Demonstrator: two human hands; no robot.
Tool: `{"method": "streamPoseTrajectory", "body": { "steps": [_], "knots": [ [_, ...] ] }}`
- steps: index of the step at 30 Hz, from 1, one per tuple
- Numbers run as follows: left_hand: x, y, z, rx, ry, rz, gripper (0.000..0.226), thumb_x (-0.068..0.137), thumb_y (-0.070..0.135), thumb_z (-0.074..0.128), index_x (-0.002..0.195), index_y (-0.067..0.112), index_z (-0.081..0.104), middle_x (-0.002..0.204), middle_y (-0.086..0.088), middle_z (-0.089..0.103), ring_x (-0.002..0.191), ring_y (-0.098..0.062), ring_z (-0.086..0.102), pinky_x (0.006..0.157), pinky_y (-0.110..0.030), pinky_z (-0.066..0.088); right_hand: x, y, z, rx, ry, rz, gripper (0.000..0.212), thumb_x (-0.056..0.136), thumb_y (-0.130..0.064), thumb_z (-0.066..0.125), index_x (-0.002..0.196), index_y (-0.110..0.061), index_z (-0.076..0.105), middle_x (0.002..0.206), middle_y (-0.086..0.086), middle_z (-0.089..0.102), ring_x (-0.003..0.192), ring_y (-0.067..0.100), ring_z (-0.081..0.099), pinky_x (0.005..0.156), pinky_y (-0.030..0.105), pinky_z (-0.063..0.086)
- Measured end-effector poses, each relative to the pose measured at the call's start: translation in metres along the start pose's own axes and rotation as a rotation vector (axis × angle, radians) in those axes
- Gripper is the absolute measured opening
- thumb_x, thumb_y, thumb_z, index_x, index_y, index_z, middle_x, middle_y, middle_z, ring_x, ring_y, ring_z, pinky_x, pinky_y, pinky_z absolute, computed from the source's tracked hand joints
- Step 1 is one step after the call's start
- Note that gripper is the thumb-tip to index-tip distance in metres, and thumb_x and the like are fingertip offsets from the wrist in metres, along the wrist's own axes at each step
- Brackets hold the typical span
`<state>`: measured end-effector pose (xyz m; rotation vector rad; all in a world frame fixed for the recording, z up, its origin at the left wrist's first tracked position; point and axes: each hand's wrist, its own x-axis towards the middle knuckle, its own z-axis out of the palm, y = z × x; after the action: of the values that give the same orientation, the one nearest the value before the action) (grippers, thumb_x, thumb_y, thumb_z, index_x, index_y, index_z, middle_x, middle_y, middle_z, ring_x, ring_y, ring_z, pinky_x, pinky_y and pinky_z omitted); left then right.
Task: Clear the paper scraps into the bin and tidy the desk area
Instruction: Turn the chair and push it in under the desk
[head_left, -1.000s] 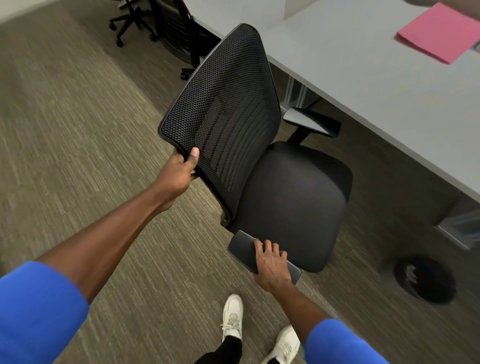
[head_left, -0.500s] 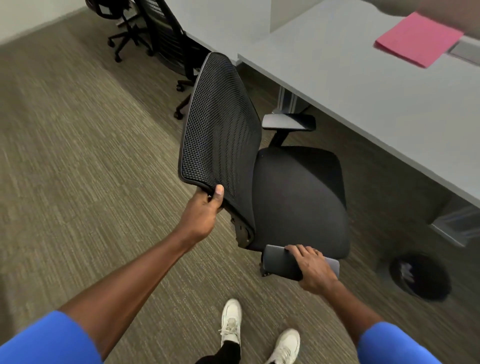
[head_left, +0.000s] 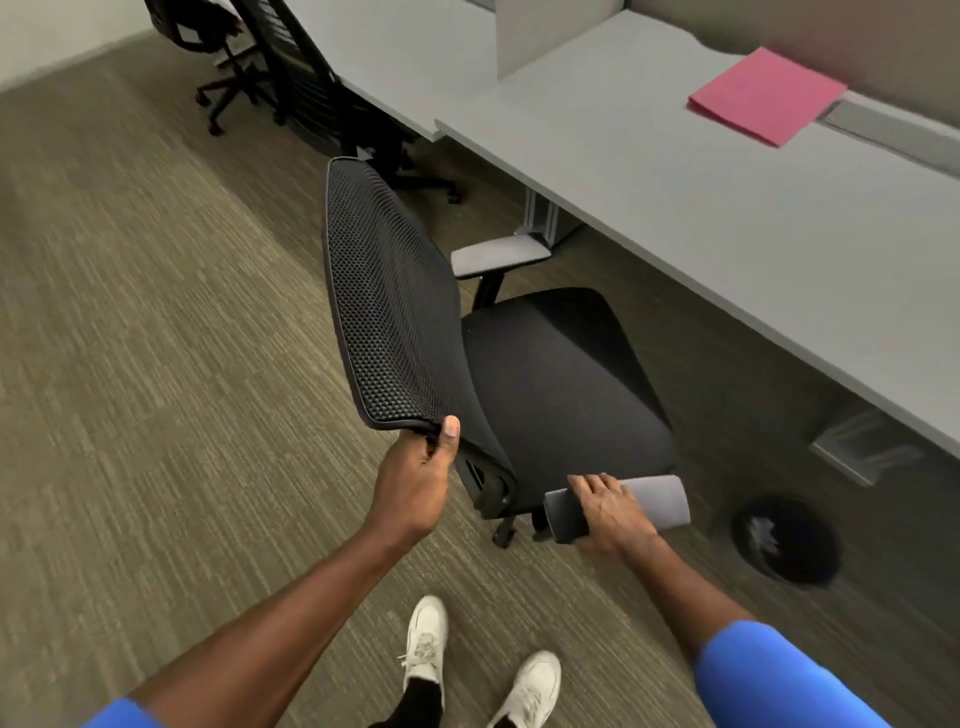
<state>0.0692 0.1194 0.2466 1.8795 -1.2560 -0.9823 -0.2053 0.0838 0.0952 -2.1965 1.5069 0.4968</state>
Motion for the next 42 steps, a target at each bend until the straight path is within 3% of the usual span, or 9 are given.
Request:
{"method": "streamPoseTrajectory", "body": {
  "steps": [6,11,15,18,20,24,27,32,42],
  "knots": [
    [-0.027,0.010,0.016,0.081,-0.148,0.016,0.052,0.101,0.063,0.041,0.089,0.019,0.067,0.086,0.007,0.071,0.092,-0.021,0.070,0.087,-0.040,0.055,-0.018,-0.060,-0.018,0.358,0.184,-0.021,0.103,0.076,-0.063,0.071,0.161,-0.027,0.026,0.159,-0.003,0.044,0.147,0.023,0.042,0.110,0.044,0.050],
    [-0.046,0.001,0.003,0.077,-0.345,0.159,0.054,0.102,0.067,0.047,0.125,0.027,0.075,0.118,0.009,0.078,0.116,-0.010,0.070,0.105,-0.032,0.053,-0.045,-0.105,-0.029,0.488,0.551,0.029,0.080,0.086,-0.061,0.067,0.153,-0.024,0.045,0.147,-0.007,0.057,0.131,0.019,0.055,0.103,0.039,0.055],
    [-0.052,-0.014,-0.032,0.218,-0.321,0.218,0.098,0.079,0.101,0.028,0.102,0.016,0.071,0.074,0.003,0.065,0.066,-0.015,0.060,0.066,-0.047,0.051,-0.075,-0.125,-0.042,0.595,0.782,0.081,0.070,0.083,-0.049,0.079,0.144,-0.022,0.055,0.138,-0.007,0.064,0.123,0.017,0.061,0.099,0.035,0.057],
    [-0.049,-0.030,-0.060,0.024,-0.243,0.179,0.085,0.080,0.100,0.032,0.129,0.035,0.057,0.114,0.003,0.073,0.102,-0.013,0.072,0.087,-0.046,0.060,-0.096,-0.137,-0.052,0.660,0.890,0.099,0.072,0.080,-0.042,0.086,0.142,-0.023,0.055,0.135,-0.008,0.064,0.121,0.013,0.063,0.099,0.031,0.056],
    [-0.039,-0.037,-0.081,-0.019,-0.153,0.200,0.085,0.082,0.097,0.035,0.147,0.043,0.043,0.140,0.010,0.064,0.125,-0.002,0.064,0.101,-0.042,0.058,-0.107,-0.142,-0.056,0.672,0.951,0.109,0.072,0.079,-0.037,0.087,0.142,-0.020,0.056,0.135,-0.006,0.064,0.122,0.013,0.064,0.101,0.035,0.057],
    [-0.002,-0.038,-0.122,0.025,-0.041,0.345,0.093,0.086,0.088,0.047,0.158,0.029,0.032,0.155,0.003,0.048,0.140,-0.012,0.053,0.114,-0.046,0.049,-0.124,-0.156,-0.066,0.576,1.080,0.074,0.072,0.082,-0.041,0.086,0.142,-0.016,0.056,0.139,-0.003,0.061,0.129,0.015,0.061,0.107,0.038,0.054],
    [0.036,-0.028,-0.143,0.056,0.041,0.514,0.096,0.089,0.077,0.057,0.160,0.020,0.027,0.166,0.001,0.030,0.151,-0.018,0.041,0.119,-0.047,0.044,-0.132,-0.172,-0.076,0.462,1.103,0.116,0.072,0.086,-0.061,0.077,0.142,-0.019,0.059,0.142,-0.003,0.058,0.132,0.014,0.056,0.111,0.035,0.049],
    [0.099,-0.015,-0.164,0.298,0.119,0.694,0.090,0.091,0.078,0.053,0.154,0.015,0.038,0.167,-0.007,0.027,0.157,-0.027,0.029,0.124,-0.049,0.035,-0.129,-0.195,-0.089,0.329,1.166,0.253,0.060,0.089,-0.067,0.071,0.127,-0.020,0.068,0.131,-0.002,0.064,0.121,0.018,0.060,0.105,0.037,0.048],
    [0.162,-0.005,-0.165,0.681,-0.061,0.876,0.097,0.085,0.093,0.032,0.142,0.020,0.058,0.154,-0.006,0.049,0.160,-0.031,0.025,0.128,-0.068,0.010,-0.115,-0.208,-0.096,0.141,1.141,0.476,0.062,0.096,-0.071,0.058,0.125,-0.017,0.069,0.120,0.005,0.063,0.109,0.027,0.061,0.093,0.044,0.047]
  ]
}}
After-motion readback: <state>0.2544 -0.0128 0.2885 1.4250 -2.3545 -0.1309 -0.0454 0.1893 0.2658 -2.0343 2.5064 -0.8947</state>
